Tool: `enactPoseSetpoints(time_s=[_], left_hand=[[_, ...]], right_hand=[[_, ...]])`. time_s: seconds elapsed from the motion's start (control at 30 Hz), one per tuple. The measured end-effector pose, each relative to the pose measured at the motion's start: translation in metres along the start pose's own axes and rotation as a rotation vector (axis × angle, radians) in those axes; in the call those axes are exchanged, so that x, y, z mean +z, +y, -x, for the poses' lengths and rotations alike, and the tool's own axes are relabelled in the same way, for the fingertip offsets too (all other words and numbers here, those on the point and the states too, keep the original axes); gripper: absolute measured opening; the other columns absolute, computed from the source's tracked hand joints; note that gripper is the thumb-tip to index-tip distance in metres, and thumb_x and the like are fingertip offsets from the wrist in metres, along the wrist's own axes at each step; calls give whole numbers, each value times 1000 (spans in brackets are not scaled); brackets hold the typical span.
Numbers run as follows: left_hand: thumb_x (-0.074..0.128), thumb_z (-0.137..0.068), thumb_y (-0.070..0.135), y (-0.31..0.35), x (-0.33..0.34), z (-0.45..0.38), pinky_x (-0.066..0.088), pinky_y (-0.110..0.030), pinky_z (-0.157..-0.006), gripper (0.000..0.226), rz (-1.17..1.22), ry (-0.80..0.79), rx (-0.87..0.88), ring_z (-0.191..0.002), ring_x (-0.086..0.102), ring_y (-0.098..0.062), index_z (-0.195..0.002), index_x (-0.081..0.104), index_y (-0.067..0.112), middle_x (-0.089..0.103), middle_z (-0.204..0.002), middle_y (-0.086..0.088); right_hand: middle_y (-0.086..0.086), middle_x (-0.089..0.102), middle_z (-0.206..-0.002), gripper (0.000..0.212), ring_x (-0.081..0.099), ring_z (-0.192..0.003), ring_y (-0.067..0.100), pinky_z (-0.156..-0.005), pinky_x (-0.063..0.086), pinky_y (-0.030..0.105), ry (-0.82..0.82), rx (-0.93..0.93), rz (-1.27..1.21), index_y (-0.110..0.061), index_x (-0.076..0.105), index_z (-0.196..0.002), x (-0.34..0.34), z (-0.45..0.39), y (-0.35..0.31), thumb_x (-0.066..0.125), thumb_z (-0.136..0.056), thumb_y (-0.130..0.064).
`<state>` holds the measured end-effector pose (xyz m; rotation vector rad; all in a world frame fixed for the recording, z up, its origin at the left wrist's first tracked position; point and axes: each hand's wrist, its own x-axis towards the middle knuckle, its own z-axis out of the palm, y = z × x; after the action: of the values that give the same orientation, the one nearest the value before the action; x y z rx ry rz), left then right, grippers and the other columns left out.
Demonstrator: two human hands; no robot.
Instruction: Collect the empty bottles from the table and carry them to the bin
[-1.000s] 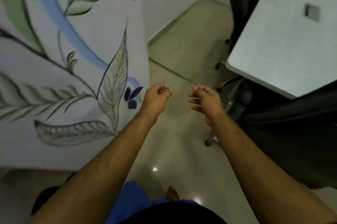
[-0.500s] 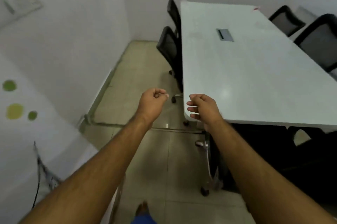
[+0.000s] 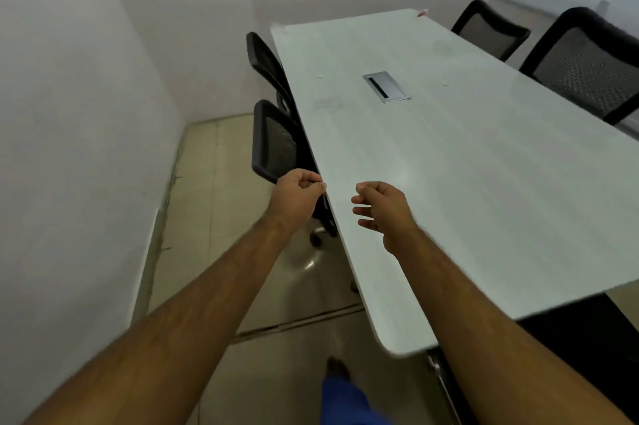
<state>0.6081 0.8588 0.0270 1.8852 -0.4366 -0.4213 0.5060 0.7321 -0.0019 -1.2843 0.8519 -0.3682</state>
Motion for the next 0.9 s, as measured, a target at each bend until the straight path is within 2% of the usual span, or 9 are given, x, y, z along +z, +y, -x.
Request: enactPoseSetpoints(time_s=[0.13,0.27,0.5,0.63,0.77,0.9], left_hand=[[63,-94,17,5,-10,-85,52,-23,-71,20,-33,0,-40,-86,62,-15,-113,64,9,66,-98,-4],[63,-93,21,13,-26,-180,57,-34,-84,19,-66,-12,-54,-94,65,-19,-110,65,14,68,-100,-3],[63,-93,19,-5,-44,-334,50,-25,-72,18,-40,-92,-35,-91,63,-16,-110,65,13,67,-99,-3],[64,-92,21,-28,-56,-438,52,-27,-71,19,-41,-169,-25,-90,65,-18,-110,64,15,67,-99,-4],[65,-90,23,-45,-59,-558,55,-32,-72,16,-72,-286,-55,-87,65,-20,-105,65,17,69,-98,-5],[66,-87,23,-37,-48,-644,53,-33,-70,17,-103,-379,-32,-80,63,-22,-103,65,17,65,-88,-3]], right_hand=[[7,72,-102,18,70,-89,21,-73,58,33,7,52,-34,-16,66,-110,32,-79,-24,63,-96,-27],[8,71,-107,23,69,-93,24,-72,56,33,1,78,-14,-14,65,-116,70,-158,-57,61,-98,-28],[9,72,-107,21,68,-88,21,-67,55,30,85,98,-14,-15,66,-112,135,-286,-86,63,-96,-28],[9,71,-106,21,68,-89,21,-68,57,31,153,135,-15,-15,65,-110,176,-364,-94,64,-96,-31],[7,70,-104,26,69,-92,20,-71,59,31,307,184,-21,-15,64,-110,225,-445,-105,65,-95,-36],[9,70,-106,30,69,-92,21,-78,61,36,449,220,-49,-12,64,-110,248,-504,-116,68,-93,-37]])
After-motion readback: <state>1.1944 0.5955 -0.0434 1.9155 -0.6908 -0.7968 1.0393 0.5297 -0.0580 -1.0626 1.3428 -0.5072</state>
